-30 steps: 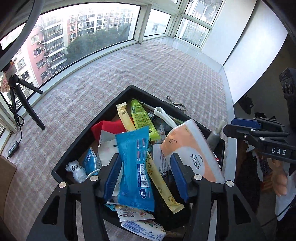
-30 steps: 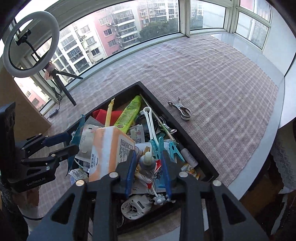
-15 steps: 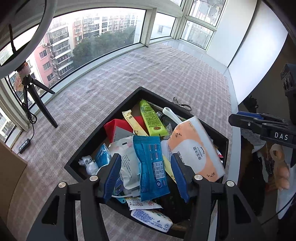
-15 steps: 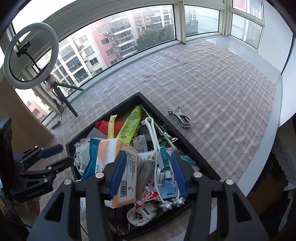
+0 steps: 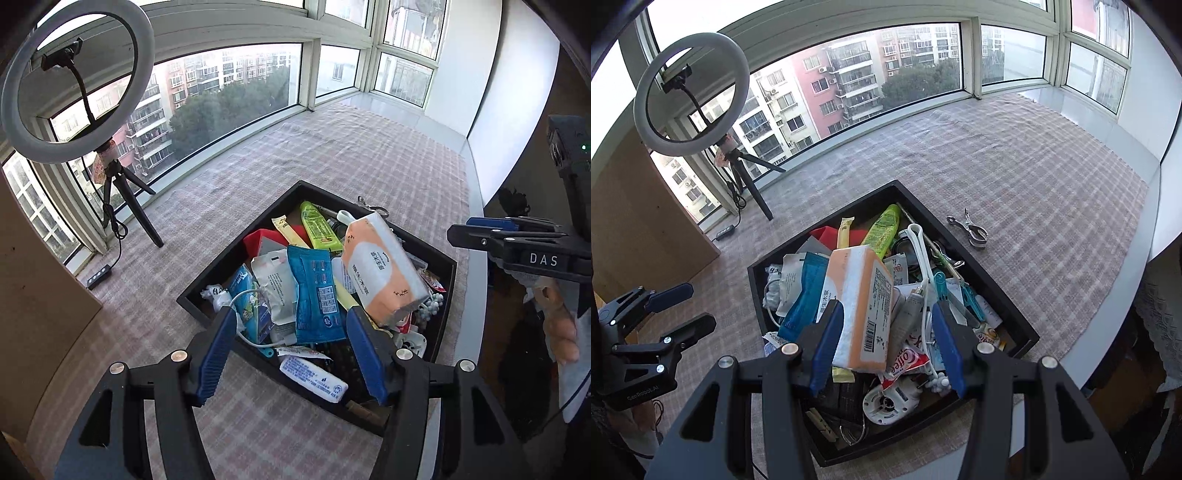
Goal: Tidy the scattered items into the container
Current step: 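Raise both grippers away from the bin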
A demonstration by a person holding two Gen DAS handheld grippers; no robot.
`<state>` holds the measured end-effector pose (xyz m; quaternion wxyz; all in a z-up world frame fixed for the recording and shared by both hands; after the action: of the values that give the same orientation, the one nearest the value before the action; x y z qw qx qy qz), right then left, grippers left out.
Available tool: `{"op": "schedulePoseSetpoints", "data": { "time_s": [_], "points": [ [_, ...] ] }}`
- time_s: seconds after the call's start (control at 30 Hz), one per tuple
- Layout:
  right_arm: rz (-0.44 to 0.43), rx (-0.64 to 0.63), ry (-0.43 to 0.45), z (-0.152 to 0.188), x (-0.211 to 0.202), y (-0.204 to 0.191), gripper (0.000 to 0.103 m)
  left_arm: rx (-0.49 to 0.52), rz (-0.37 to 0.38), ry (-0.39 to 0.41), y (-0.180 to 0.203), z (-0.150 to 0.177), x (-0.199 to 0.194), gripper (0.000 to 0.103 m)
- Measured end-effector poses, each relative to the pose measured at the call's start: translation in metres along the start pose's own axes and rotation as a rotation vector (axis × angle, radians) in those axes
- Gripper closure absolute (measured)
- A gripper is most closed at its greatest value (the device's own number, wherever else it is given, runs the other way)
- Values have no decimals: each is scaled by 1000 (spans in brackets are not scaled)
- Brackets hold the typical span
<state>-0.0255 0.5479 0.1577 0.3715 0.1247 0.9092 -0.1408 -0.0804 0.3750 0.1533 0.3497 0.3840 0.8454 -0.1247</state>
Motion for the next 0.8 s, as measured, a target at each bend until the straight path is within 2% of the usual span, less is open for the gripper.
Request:
{"op": "schedulePoseSetpoints", "data": {
  "time_s": [0.4, 0.53, 0.8],
  "points": [
    [-46, -40, 27, 24, -43, -36, 54, -43, -93, 46, -19, 39, -62, 28],
    [-54, -63, 45, 33, -57, -52, 54, -89, -130, 77, -34, 54, -86, 25],
    [-94, -97, 53, 45, -68, -83, 54, -181, -220, 89, -67, 89, -118, 25]
  ]
}}
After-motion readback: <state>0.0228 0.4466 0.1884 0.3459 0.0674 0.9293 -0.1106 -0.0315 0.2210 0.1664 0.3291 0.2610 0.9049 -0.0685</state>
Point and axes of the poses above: each gripper's, at about its wrist camera, not at the fingertips, and x roughly the way its jaws point, y to its right, z to its underside, the point moved 8 cm from there along x, roughly the way its jaws point, and after that the axes turned 11 degrees about y, right-handed, at the moved point
